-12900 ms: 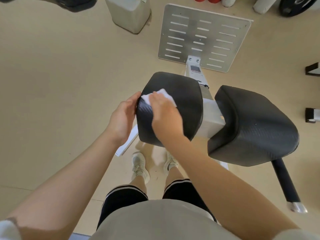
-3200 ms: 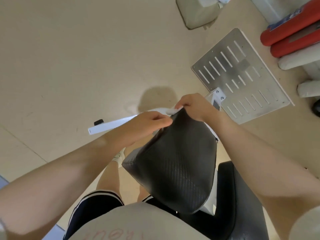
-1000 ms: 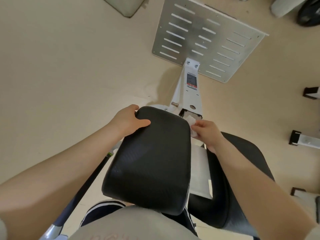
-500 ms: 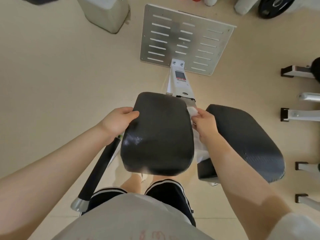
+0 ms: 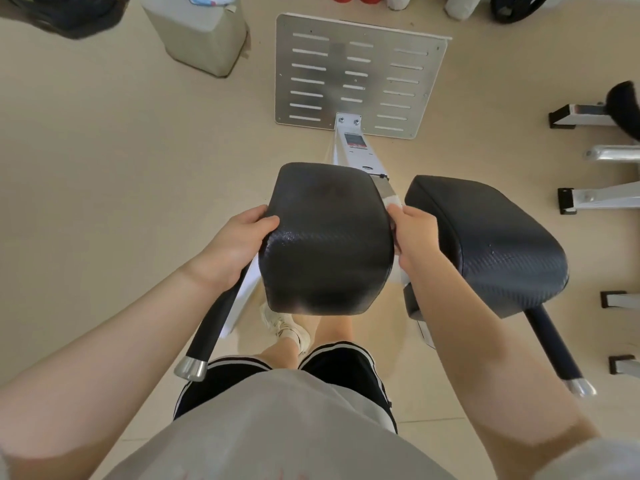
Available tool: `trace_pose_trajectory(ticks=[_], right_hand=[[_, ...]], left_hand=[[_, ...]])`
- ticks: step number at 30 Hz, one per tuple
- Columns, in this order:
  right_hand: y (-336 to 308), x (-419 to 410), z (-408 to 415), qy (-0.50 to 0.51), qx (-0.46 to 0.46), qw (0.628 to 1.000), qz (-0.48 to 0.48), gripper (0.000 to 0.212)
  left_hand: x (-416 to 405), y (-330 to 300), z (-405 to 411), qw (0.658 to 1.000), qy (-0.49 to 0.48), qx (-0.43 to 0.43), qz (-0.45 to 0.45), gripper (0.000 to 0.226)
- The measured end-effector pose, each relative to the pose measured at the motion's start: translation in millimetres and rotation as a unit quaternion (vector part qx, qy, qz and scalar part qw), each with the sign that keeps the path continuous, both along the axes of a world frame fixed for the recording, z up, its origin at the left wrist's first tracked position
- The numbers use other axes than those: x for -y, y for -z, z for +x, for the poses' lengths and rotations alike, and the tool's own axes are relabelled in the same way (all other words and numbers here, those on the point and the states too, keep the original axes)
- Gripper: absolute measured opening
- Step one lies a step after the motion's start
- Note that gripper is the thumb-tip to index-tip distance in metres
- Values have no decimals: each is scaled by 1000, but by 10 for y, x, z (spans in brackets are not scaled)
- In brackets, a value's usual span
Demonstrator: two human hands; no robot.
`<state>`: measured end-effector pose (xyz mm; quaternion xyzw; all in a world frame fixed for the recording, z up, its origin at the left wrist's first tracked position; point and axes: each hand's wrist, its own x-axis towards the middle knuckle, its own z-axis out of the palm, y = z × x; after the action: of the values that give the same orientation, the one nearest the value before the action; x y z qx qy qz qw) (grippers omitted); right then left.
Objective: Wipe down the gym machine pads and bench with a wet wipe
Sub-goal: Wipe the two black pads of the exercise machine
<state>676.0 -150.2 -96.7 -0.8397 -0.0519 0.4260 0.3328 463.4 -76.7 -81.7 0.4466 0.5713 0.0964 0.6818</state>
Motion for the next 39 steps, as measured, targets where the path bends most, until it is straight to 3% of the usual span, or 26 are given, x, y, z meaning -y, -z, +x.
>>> trace_pose_trajectory(ticks=[4,8,11,18,20,24,27,29,31,34,36,39], right_hand=[[-82,210,-75,-23,57,998,29,25],[-189,632,-261,-107,167,977,79,43],[-145,511,-256,-158,223,957,94,47],[37,75,-110,-206,195,957,61,31],[-31,252,-181,-270,265,920,100,24],[62,582,-448,-349,463,790,198,23],[190,523,-694,-411,462,746,246,34],[208,460,-695,-444,462,721,263,30],[170,449,-535,-416,470,744,231,27],[87,553,-272,-245,361,889,138,19],[78,636,-234,-106,220,963,117,37],[125,893,-462,-2,147,984,102,47]], left_hand=[[38,13,-16,1000,-17,25,1,23],[54,5,7,999,-40,28,-1,22],[66,44,-14,999,-38,30,-2,22],[99,128,-16,997,-52,48,14,23],[92,125,2,998,-50,45,19,24],[45,90,6,998,-40,56,12,23],[36,106,-12,997,-40,68,8,23],[55,138,-29,996,-39,79,9,24],[77,170,-43,995,-37,91,14,24],[97,201,-53,994,-41,100,24,25],[106,195,-45,993,-45,103,24,25],[142,163,-11,992,-73,103,17,24]])
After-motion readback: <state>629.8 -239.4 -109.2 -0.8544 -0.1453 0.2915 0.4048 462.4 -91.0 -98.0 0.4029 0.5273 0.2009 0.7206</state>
